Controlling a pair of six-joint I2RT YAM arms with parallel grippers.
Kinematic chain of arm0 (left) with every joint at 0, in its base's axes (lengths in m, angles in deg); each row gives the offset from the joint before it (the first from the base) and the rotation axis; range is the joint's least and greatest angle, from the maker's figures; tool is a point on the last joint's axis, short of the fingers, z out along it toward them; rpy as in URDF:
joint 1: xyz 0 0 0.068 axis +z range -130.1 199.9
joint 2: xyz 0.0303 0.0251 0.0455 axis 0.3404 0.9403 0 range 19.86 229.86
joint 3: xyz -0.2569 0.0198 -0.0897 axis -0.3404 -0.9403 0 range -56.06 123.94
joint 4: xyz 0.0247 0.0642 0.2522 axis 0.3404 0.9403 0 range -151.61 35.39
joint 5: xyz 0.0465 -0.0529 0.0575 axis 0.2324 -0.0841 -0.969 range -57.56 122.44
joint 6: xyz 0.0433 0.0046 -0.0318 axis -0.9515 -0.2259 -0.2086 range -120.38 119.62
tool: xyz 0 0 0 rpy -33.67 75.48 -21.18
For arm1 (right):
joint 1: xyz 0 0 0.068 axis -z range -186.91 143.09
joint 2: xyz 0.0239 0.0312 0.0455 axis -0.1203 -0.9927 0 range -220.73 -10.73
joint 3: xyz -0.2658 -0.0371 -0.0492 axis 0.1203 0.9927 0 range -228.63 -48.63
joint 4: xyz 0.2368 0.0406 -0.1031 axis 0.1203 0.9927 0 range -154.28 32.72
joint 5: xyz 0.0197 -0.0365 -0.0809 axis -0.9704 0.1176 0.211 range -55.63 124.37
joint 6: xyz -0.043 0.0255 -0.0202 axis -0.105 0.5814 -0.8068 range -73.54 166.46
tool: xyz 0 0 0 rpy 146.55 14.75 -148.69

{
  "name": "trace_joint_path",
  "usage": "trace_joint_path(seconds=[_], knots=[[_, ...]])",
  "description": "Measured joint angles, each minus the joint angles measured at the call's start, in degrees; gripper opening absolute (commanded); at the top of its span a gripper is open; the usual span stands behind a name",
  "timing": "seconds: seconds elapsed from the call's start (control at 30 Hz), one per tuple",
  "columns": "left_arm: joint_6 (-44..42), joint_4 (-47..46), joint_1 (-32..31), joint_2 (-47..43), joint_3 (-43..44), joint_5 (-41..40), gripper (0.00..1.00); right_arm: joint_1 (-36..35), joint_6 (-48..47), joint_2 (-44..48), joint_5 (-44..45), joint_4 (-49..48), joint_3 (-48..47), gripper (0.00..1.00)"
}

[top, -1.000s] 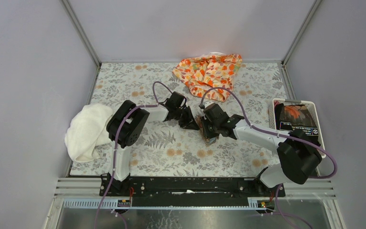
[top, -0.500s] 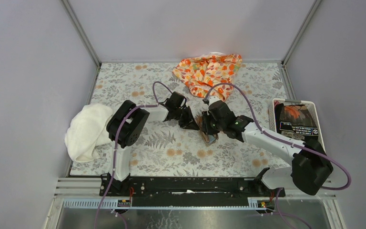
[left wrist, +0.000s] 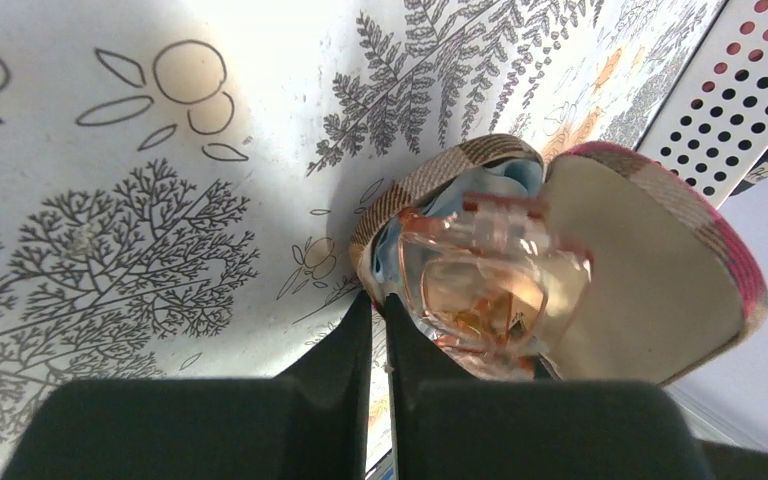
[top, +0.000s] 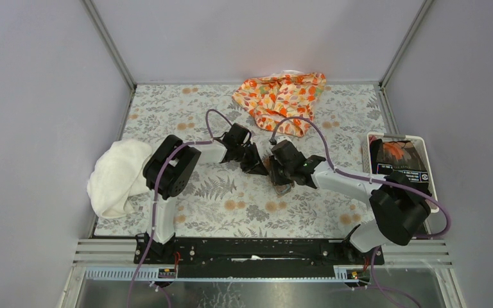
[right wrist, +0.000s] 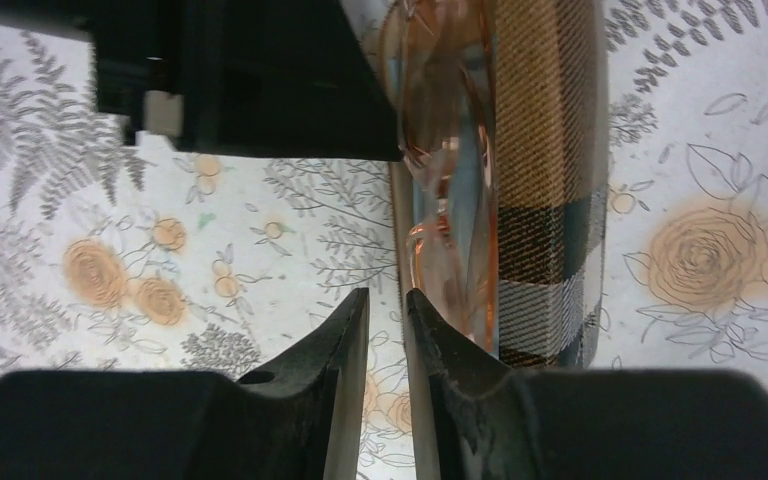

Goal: Organize the sunglasses
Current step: Adjust the sunglasses in the sunglasses case, then close the sunglasses case at the center of the board.

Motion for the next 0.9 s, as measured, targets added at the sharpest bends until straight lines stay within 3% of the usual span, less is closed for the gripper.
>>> trace_joint_path(seconds=[0.23, 0.43, 0.5, 0.6, 0.67, 0.9], knots=[[-0.5, 1.6, -0.3, -0.7, 0.4, -1.1, 0.11, 0.0, 1.4, -0.2, 3.1, 1.6, 0.0, 0.27], [-0.6, 2.8, -0.3, -0.9, 0.5, -1.3, 0.11, 0.0, 1.6, 5.9, 2.9, 2.1, 0.2, 0.29], [-0.6, 3.0, -0.3, -0.9, 0.7, -1.4, 0.11, 0.1, 1.6, 9.3, 3.4, 2.1, 0.2, 0.34], [-0.6, 3.1, -0.3, -1.0, 0.7, -1.5, 0.11, 1.4, 1.6, 13.6, 4.4, 2.1, 0.2, 0.5], [-0.6, 3.3, -0.3, -1.2, 0.7, -1.5, 0.11, 4.6, 1.2, 15.3, 3.3, 1.9, 0.2, 0.55], [-1.0, 4.3, -0.3, -1.4, 1.0, -1.6, 0.11, 16.9, 1.6, 14.1, -7.5, -2.4, 3.9, 0.53]])
